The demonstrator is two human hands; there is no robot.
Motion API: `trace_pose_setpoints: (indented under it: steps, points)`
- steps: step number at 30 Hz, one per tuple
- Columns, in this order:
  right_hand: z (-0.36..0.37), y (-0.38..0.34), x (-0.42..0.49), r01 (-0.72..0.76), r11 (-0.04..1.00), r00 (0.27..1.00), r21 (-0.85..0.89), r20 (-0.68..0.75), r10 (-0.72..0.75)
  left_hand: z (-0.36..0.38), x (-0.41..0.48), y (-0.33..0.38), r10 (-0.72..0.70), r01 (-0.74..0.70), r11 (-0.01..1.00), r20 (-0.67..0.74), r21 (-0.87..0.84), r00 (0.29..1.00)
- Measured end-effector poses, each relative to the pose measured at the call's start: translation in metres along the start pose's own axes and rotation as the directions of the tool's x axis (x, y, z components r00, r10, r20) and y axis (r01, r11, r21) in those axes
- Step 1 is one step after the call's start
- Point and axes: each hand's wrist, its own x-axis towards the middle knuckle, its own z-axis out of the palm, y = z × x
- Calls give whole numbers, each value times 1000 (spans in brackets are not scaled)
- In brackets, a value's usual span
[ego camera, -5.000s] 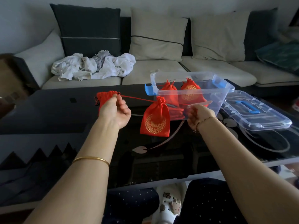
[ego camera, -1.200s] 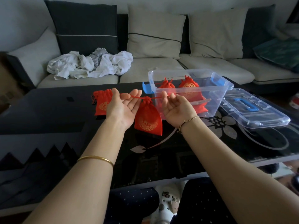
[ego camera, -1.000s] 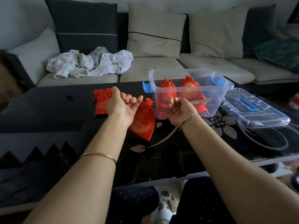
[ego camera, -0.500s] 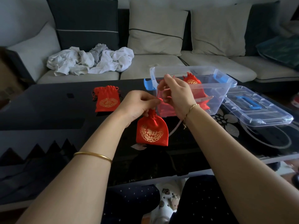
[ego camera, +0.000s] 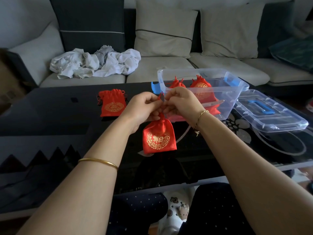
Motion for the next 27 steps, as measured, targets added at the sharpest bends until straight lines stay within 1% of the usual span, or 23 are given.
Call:
trace_pose_setpoints:
  steps: [4, 7, 12, 14, 18, 21, 23, 25, 27]
  points:
    - [1, 3, -2, 108, 984, 994, -142, -11, -111, 0, 1, 0, -25, 22, 998, -49, -53, 999]
    - [3, 8, 0, 180, 938, 982, -296, 1, -188, 1, 3, -1, -42, 36, 997, -97, -64, 994]
    - [5, 9, -1, 277, 874, 957, -399, 32, -289, 0, 4, -1, -77, 69, 996, -143, -61, 987]
    - [7, 8, -1, 311, 833, 944, -458, 44, -328, 1, 4, -1, -85, 75, 995, -147, -72, 985]
    - [9, 6, -1, 375, 707, 908, -599, 85, -410, 3, 4, 0, -97, 83, 993, -167, -89, 981]
    - [11, 5, 1, 401, 652, 894, -644, 118, -433, 2, 2, 4, -83, 67, 994, -192, -87, 978]
    - [10, 4, 1, 366, 685, 911, -630, 94, -401, 1, 2, 6, -42, 32, 998, -242, -44, 969]
    - [8, 6, 1, 278, 786, 948, -553, 26, -317, -1, 4, 5, 10, -11, 1000, -322, -1, 947]
    - [5, 8, 0, 152, 901, 981, -405, -45, -186, -6, 5, 4, 56, -43, 998, -397, 41, 916]
